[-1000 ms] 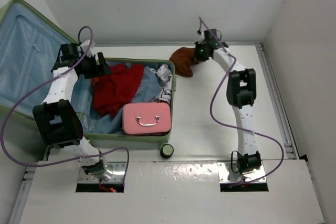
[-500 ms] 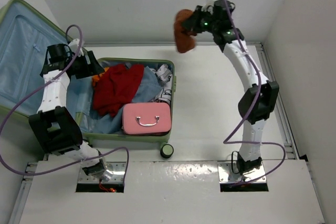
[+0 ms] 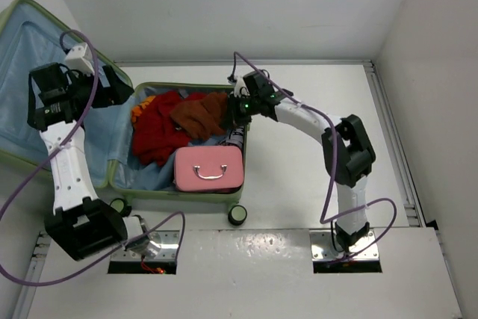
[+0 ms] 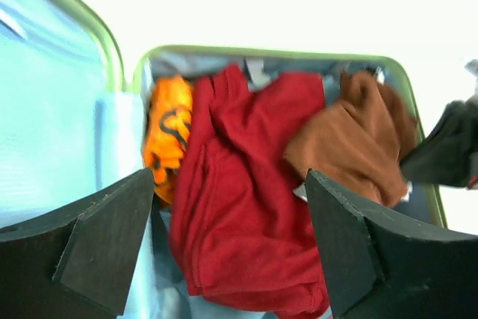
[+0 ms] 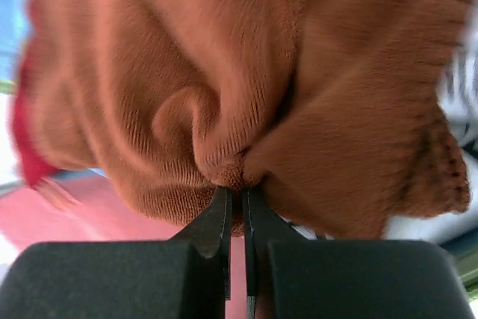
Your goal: Pack the luggage
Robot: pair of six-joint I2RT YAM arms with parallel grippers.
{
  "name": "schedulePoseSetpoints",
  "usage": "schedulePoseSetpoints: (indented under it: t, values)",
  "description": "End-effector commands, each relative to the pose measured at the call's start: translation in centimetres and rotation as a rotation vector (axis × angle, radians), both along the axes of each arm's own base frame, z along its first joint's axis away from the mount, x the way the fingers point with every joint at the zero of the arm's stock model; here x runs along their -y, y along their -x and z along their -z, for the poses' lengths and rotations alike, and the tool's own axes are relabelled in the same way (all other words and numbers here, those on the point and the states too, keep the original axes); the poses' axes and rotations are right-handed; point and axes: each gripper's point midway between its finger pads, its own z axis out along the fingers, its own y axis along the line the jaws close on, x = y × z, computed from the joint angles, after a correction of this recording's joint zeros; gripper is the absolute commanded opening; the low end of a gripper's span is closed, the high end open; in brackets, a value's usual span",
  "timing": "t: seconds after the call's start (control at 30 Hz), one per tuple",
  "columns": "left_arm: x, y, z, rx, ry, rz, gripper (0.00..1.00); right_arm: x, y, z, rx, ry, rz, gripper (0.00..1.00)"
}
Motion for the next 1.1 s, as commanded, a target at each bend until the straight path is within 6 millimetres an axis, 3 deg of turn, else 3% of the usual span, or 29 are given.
schedulePoseSetpoints:
  t: [0.0, 0.1, 0.13, 0.17, 0.23, 0.27, 0.4, 0.43, 0.47, 0.5, 0.53, 0.6, 0.63, 0.67, 0.8, 0.93, 1.07]
  values:
    - [-0.1, 1.0, -5.7, 0.154, -0.099, -0.018, 0.88, 0.9, 2.2, -1.5, 0.012, -0.003, -0.037, 0.00]
    - [-0.4, 1.8, -7.2, 0.191, -0.137, -0.060, 0.91, 1.7, 3.9, -0.7, -0.028, 0.030, -0.066, 0.00]
    - [-0.5, 2.1, -7.5, 0.197, -0.138, -0.077, 0.91, 1.4, 4.7, -0.6, -0.027, 0.034, -0.091, 0.07]
    - [-1.1, 2.7, -8.5, 0.216, -0.153, -0.126, 0.92, 2.1, 4.3, -0.8, -0.020, 0.039, -0.082, 0.27]
    - [-1.6, 3.3, -9.8, 0.249, -0.160, -0.169, 0.92, 2.0, 3.8, -2.8, 0.038, 0.022, -0.095, 0.41]
    - [-2.4, 3.9, -11.1, 0.282, -0.190, -0.219, 0.93, 2.0, 3.2, -3.4, 0.054, 0.010, -0.083, 0.53]
    - [-5.8, 5.5, -16.2, 0.383, -0.280, -0.429, 0.96, 1.5, 0.5, -9.6, 0.205, -0.074, -0.063, 0.64]
    - [-7.3, 5.8, -18.0, 0.401, -0.325, -0.504, 0.97, 1.5, -0.5, -12.4, 0.280, -0.101, -0.060, 0.68]
    - [-7.6, 6.5, -19.3, 0.421, -0.357, -0.535, 0.98, 1.4, -0.8, -13.4, 0.302, -0.110, -0.062, 0.69]
    - [-9.0, 5.5, -19.0, 0.381, -0.377, -0.561, 0.98, 1.4, -0.9, -14.3, 0.322, -0.119, -0.065, 0.71]
    - [-9.6, 6.0, -20.5, 0.371, -0.423, -0.587, 0.98, 1.4, -1.2, -16.7, 0.383, -0.138, -0.071, 0.72]
    - [-11.9, 5.6, -20.4, 0.300, -0.480, -0.643, 0.98, 1.9, -1.1, -18.0, 0.420, -0.131, -0.084, 0.79]
    - [-13.7, 4.4, -18.0, 0.190, -0.487, -0.648, 0.97, 2.1, -1.3, -19.0, 0.459, -0.130, -0.091, 0.81]
    - [-14.6, 5.0, -19.8, 0.204, -0.542, -0.660, 0.95, 2.5, -1.1, -19.5, 0.473, -0.125, -0.091, 0.81]
    - [-17.3, 4.9, -20.1, 0.129, -0.681, -0.686, 0.89, 4.8, -0.7, -19.6, 0.477, -0.099, -0.080, 0.82]
    - [-20.2, 5.2, -19.0, 0.010, -0.829, -0.725, 0.84, 7.3, -0.2, -20.1, 0.472, -0.091, -0.052, 0.82]
    - [-22.7, 5.5, -18.0, -0.080, -0.926, -0.740, 0.81, 10.0, -1.0, -20.6, 0.457, -0.085, 0.012, 0.82]
